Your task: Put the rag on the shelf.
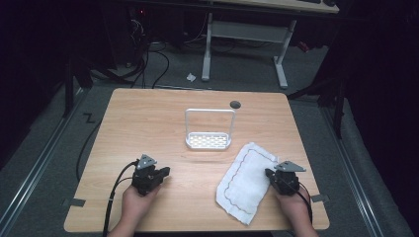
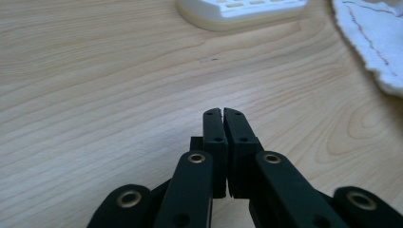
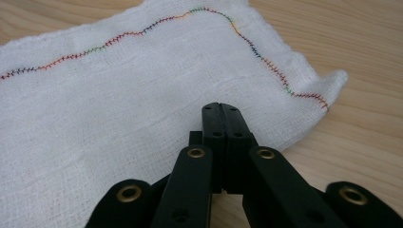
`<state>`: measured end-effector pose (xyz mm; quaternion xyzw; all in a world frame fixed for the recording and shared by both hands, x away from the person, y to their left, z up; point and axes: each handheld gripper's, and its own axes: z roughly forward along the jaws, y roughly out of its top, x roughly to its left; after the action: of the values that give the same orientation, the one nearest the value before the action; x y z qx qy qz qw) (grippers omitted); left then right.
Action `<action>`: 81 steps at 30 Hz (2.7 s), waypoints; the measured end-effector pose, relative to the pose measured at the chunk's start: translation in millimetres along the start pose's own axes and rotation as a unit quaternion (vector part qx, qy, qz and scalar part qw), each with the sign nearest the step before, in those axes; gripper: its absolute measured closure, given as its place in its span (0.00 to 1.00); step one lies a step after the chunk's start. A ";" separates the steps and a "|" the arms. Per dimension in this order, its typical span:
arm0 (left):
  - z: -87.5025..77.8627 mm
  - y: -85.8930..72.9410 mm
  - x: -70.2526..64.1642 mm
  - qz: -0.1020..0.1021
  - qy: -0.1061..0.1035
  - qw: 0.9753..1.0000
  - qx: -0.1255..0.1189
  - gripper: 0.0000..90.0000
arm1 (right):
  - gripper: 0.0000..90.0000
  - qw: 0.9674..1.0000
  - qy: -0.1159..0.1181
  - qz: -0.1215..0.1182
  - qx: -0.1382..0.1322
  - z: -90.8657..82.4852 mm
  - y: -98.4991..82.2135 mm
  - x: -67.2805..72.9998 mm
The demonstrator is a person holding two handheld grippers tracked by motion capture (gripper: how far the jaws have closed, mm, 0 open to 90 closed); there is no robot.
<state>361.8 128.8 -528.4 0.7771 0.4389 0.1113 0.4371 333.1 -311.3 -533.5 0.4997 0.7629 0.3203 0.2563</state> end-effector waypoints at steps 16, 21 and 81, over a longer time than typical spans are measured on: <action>16.1 -1.8 -42.3 0.049 -0.042 0.998 0.020 0.99 | 1.00 0.993 0.085 -0.077 -0.007 14.8 18.7 73.0; 17.2 -2.3 -46.5 0.053 -0.048 0.997 0.023 0.99 | 1.00 0.990 0.103 -0.100 -0.010 18.5 23.5 94.5; 47.4 16.1 -15.2 0.009 -0.026 1.000 0.005 0.58 | 0.73 0.990 0.121 -0.046 -0.056 25.4 36.1 111.5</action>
<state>388.6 85.6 -540.8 0.7861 0.4205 0.0925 0.4435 331.6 -191.4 -531.4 0.4068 0.7912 0.4086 0.2039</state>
